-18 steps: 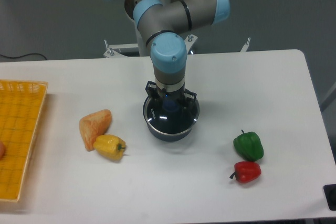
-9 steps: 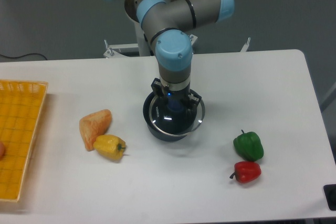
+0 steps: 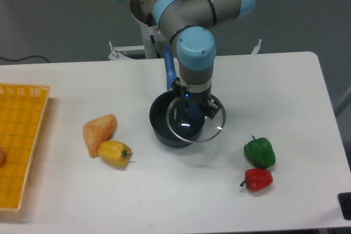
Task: Open the lid
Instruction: 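Lift the glass lid off the saucepan and carry it toward the green pepper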
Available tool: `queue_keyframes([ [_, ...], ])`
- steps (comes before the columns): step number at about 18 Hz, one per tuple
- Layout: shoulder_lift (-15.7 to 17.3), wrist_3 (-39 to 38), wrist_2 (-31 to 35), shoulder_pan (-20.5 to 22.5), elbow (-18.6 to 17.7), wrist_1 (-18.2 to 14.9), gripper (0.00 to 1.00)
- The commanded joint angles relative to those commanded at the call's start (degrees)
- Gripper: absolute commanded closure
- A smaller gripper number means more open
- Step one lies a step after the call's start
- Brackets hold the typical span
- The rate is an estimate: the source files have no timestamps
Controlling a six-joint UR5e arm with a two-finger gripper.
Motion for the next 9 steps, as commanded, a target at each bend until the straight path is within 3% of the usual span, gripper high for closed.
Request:
queue_keyframes([
  [9, -0.53, 8.45, 2.02, 3.6, 0.53, -0.17, 0.46],
])
